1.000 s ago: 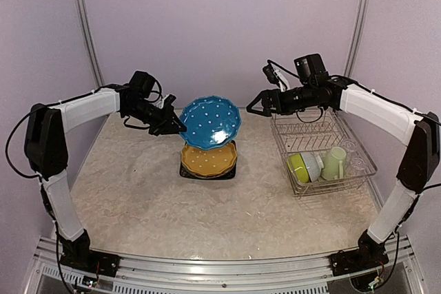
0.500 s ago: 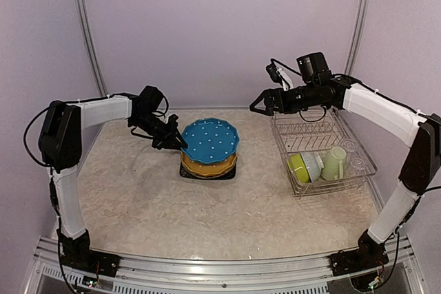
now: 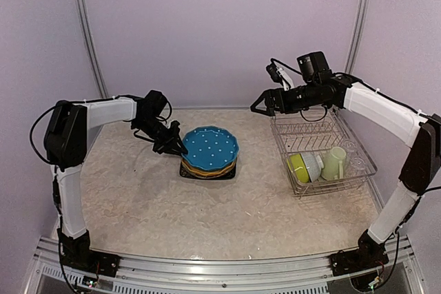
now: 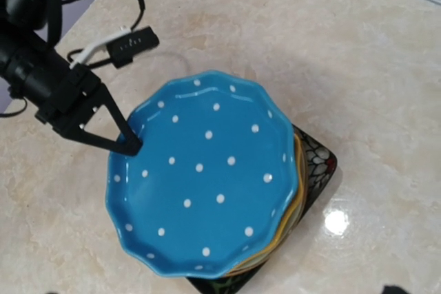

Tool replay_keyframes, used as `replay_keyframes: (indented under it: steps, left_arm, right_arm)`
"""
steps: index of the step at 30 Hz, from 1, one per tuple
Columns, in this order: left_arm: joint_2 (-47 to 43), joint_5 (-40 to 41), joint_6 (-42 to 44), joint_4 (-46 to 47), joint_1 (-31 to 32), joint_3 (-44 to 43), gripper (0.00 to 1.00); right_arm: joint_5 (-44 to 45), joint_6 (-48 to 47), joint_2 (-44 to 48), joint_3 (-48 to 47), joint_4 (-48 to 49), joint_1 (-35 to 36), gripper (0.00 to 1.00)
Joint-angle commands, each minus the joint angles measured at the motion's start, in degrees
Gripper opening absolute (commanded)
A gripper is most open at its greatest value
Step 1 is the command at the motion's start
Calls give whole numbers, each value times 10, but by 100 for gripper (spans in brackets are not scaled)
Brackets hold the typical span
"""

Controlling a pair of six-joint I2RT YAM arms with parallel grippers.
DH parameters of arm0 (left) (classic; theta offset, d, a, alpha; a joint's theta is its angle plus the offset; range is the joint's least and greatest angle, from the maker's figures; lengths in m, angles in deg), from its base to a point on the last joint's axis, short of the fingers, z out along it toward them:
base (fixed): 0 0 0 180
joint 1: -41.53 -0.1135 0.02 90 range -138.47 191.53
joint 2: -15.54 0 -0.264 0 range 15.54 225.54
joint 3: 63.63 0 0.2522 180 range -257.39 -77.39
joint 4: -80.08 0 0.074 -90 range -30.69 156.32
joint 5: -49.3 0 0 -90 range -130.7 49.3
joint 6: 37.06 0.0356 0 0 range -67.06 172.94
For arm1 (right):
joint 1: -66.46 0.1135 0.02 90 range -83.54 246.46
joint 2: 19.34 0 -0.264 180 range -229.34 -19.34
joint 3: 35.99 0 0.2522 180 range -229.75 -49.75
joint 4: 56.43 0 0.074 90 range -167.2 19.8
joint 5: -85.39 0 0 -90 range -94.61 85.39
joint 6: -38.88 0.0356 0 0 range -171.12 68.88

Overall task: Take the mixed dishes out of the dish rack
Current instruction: Place the plate on the plate.

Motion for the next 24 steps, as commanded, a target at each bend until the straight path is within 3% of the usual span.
replay_keyframes:
  steps: [1, 6, 16, 24]
  left_arm:
    - [-3, -33, 19, 13, 6, -34, 0]
    - [5, -18, 24, -3, 7, -44, 6]
    - [-1, 25, 49, -49, 16, -71, 40]
    - [-14, 83, 57, -72, 24, -82, 45]
  right_arm:
    - [6, -8, 12, -17, -12, -4, 99]
    - [6, -8, 11, -17, -11, -5, 99]
    - [7, -11, 14, -17, -12, -5, 99]
    - [10, -13, 14, -22, -15, -6, 99]
